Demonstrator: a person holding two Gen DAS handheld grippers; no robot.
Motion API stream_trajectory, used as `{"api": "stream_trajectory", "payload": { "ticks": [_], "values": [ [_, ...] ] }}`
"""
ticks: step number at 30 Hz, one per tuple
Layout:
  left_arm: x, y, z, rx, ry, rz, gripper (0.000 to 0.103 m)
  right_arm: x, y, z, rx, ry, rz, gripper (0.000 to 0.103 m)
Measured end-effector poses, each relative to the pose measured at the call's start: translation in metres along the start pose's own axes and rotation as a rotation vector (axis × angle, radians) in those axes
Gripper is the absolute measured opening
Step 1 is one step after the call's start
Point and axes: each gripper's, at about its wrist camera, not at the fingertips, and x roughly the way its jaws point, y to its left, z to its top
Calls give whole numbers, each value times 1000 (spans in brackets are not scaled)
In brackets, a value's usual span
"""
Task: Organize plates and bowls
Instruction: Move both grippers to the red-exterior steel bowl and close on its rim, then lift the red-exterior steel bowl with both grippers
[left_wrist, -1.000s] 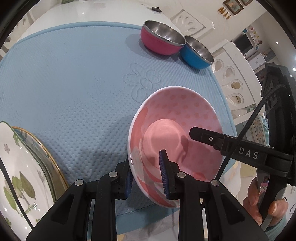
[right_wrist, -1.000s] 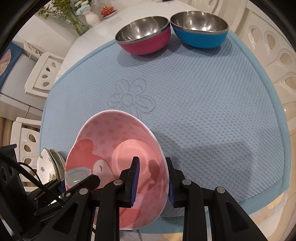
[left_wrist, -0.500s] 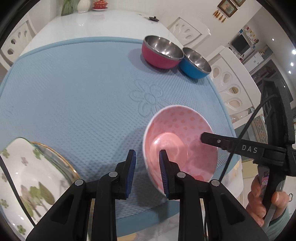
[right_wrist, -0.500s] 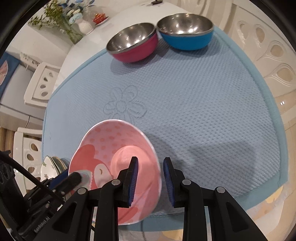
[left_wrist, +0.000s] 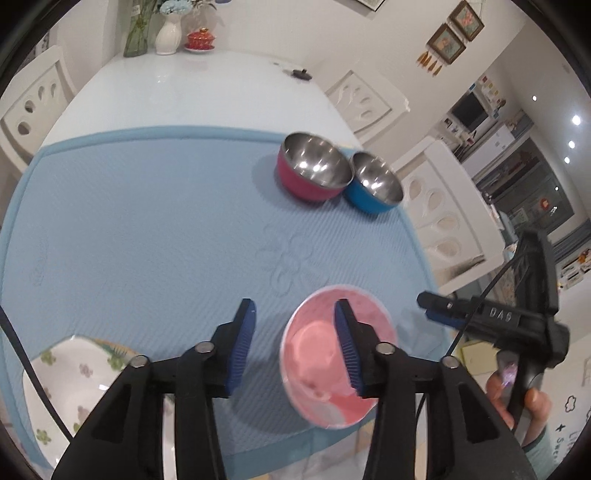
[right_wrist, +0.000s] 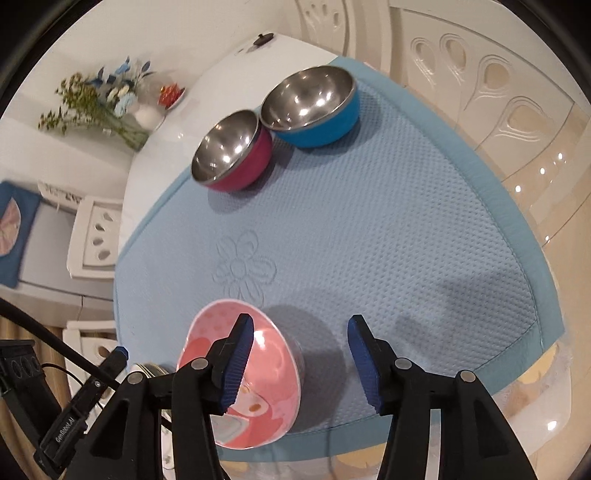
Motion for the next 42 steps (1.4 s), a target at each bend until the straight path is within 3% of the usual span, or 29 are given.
{"api": "stream_trajectory", "payload": {
  "ticks": [11, 21, 27, 37, 42],
  "values": [
    [30, -31, 50, 4, -3, 7, 50, 10, 6, 48, -47, 26, 26, 52],
    [79, -2, 117, -83, -19, 58, 50, 56, 38, 109, -141, 36, 60, 52],
    [123, 13, 145, -113, 49, 36, 50, 86, 47, 134, -94, -9, 82, 52],
    [188, 21, 175, -60, 130, 37, 49, 141, 56, 156, -82, 44, 77, 52],
    [205, 24, 184, -23, 145, 18, 42, 152, 54, 162, -64, 37, 65, 51]
  ]
}}
